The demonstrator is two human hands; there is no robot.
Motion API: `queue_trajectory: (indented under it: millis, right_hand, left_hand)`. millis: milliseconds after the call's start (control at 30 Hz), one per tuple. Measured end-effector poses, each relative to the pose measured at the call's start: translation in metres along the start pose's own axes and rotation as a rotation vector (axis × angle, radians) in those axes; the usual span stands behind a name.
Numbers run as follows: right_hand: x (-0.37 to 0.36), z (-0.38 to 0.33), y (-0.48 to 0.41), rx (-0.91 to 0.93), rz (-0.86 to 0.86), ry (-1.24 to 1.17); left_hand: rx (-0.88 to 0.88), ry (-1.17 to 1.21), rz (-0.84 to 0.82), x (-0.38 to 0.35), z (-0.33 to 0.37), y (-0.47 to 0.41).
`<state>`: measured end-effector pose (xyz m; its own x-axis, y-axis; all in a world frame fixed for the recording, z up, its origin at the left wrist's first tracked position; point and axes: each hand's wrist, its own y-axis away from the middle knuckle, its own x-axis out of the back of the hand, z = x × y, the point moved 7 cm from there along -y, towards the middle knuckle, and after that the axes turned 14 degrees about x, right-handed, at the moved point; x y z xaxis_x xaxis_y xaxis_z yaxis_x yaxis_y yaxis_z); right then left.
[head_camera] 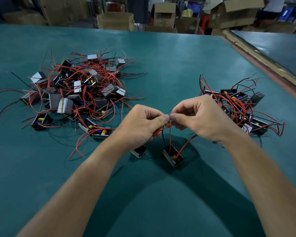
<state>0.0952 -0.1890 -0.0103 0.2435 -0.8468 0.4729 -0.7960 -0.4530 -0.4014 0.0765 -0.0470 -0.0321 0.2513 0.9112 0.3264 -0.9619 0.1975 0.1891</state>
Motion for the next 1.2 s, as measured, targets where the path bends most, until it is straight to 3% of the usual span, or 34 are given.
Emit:
queue_trajectory:
  millis: [233, 433, 733, 1200]
  right_hand:
    - [0.000, -0.004, 0.000, 0.047, 0.010, -0.097]
    - [-0.003, -0.012, 0.000, 0.125, -0.005, 0.024]
    - [-0.004, -0.010, 0.003, 0.056, -0.094, 0.060]
    - [0.001, -0.004, 0.001, 0.032, 0.111, -0.031]
  left_hand:
    - [0.050, 0.108, -0.057, -0.005, 0.002, 0.001]
    - [0.110, 0.153, -0.135, -0.011, 0.000, 0.003]
    - [0.100, 0.119, -0.167, -0.010, -0.001, 0.002]
    - [0.171, 0.130, -0.164, -0.011, -0.002, 0.004]
